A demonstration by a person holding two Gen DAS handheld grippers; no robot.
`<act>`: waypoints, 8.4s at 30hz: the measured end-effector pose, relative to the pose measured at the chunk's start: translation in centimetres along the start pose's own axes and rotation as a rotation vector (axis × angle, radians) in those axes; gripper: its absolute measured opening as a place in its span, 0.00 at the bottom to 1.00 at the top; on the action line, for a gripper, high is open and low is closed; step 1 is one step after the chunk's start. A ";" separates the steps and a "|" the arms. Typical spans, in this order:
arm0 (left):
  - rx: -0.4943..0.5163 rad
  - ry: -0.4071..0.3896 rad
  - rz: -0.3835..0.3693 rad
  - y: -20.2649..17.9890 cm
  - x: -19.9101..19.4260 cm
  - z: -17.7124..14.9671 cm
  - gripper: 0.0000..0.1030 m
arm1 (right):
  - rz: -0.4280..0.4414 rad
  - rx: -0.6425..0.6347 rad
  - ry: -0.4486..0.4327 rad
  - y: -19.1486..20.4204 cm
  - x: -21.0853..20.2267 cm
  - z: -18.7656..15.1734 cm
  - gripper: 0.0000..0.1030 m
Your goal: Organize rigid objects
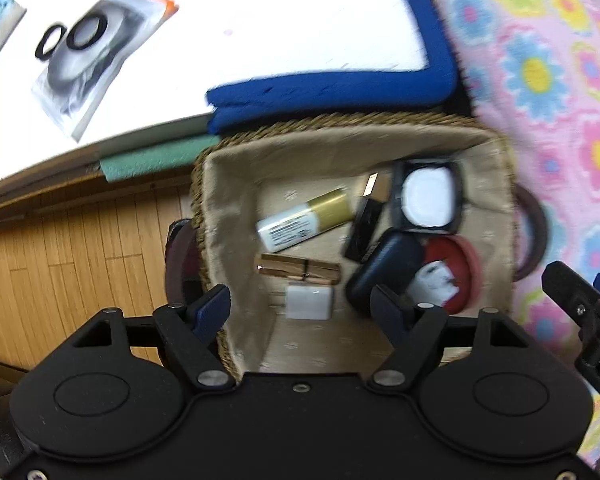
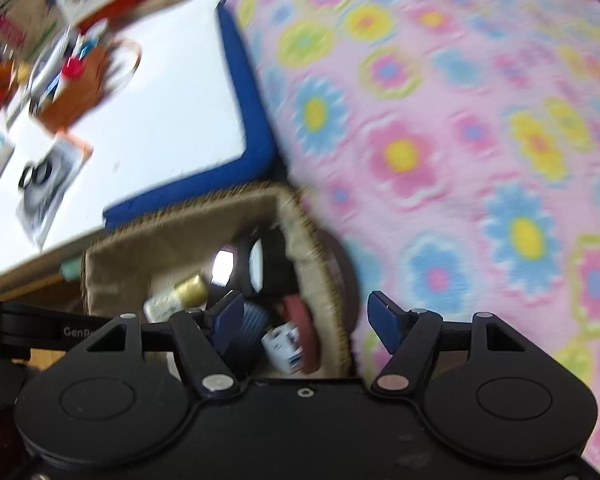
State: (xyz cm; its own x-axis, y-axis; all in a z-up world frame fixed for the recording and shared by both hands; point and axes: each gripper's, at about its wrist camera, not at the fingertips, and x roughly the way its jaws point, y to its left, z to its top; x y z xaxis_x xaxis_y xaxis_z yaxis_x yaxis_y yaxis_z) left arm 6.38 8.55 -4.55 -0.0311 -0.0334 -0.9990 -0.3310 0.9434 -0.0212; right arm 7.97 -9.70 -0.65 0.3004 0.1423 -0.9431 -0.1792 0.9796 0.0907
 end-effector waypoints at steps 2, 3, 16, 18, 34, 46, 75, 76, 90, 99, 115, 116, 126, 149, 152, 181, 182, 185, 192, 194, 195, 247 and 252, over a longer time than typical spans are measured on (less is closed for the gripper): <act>0.019 -0.024 0.000 -1.5 -1.3 -0.3 0.70 | -0.009 0.038 -0.040 -1.2 -1.5 -0.2 0.68; 0.030 -0.036 -0.001 -2.5 -2.0 -0.4 0.71 | -0.016 0.059 -0.060 -2.0 -2.3 -0.2 0.70; 0.209 -0.139 -0.029 -22.2 -5.2 -4.5 0.79 | -0.195 0.382 -0.288 -18.3 -11.4 -3.4 0.92; 0.219 -0.135 -0.029 -25.2 -4.3 -5.3 0.79 | -0.218 0.463 -0.303 -21.8 -12.1 -4.4 0.94; 0.231 -0.097 0.018 -36.6 -0.3 -9.9 0.90 | -0.406 0.786 -0.305 -34.7 -10.3 -9.9 0.99; 0.191 -0.076 -0.028 -35.9 0.1 -9.0 0.98 | -0.401 0.876 -0.240 -34.8 -9.5 -10.7 1.00; 0.059 -0.076 -0.042 -35.9 1.2 -6.7 0.98 | -0.366 0.872 0.001 -36.1 -6.9 -7.2 1.00; 0.052 -0.062 -0.041 -35.9 1.2 -6.3 0.98 | -0.370 0.869 0.009 -36.1 -6.9 -6.9 1.00; -0.062 -0.023 -0.049 -34.6 1.6 -1.6 0.98 | -0.350 0.781 0.069 -36.3 -5.8 -2.6 1.00; -0.039 -0.033 -0.052 -34.7 1.5 -2.1 0.98 | -0.304 0.844 0.084 -36.5 -5.1 -3.4 1.00; -0.012 -0.095 -0.030 -35.4 0.7 -1.1 0.98 | 0.074 1.078 -0.084 -40.3 -2.8 -4.8 1.00; -0.015 -0.079 -0.041 -35.2 0.6 -0.8 0.98 | 0.091 1.057 -0.139 -40.5 -3.0 -4.7 1.00; 0.013 -0.086 -0.043 -35.2 0.6 -0.6 0.97 | 0.132 0.805 -0.236 -38.0 -1.4 -1.6 1.00; 0.065 -0.267 -0.037 -35.0 0.3 -6.5 0.97 | 0.589 0.939 -0.296 -38.7 -0.4 -7.1 1.00; 0.067 -0.267 -0.039 -34.8 0.1 -6.7 0.97 | 0.589 0.949 -0.278 -38.8 -0.6 -7.1 1.00; 0.082 -0.292 -0.045 -35.1 0.5 -6.5 0.97 | 0.597 0.948 -0.285 -38.9 -0.7 -7.8 1.00; 0.082 -0.295 -0.043 -35.2 0.4 -6.6 0.97 | 0.597 0.946 -0.285 -38.9 -0.7 -7.8 1.00; 0.070 -0.314 -0.049 -35.0 0.3 -6.9 0.97 | 0.615 0.931 -0.263 -39.2 -0.6 -7.7 1.00; 0.076 -0.358 -0.066 -34.7 0.1 -7.4 0.97 | 0.587 0.863 -0.221 -38.7 -0.7 -6.9 1.00; 0.073 -0.366 -0.063 -34.8 0.1 -7.4 0.97 | 0.588 0.860 -0.220 -38.7 -0.6 -6.9 1.00; 0.072 -0.369 -0.058 -34.9 0.1 -7.4 0.97 | 0.593 0.862 -0.220 -38.8 -0.6 -7.0 1.00; 0.491 -0.451 -0.141 -27.0 -8.5 -10.6 0.92 | -0.243 0.178 0.018 -32.9 -4.2 -11.3 1.00; 0.524 -0.424 -0.141 -27.8 -9.3 -7.9 0.92 | -0.245 0.156 -0.042 -32.7 -4.1 -11.6 1.00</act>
State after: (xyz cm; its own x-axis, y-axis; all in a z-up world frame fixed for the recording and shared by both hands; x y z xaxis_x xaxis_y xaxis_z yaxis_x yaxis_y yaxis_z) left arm 8.39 -20.04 5.64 0.3862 -0.1365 -0.9123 0.1983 0.9781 -0.0624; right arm 1.68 -44.00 -3.43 0.3557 -0.0989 -0.9294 0.0490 0.9950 -0.0872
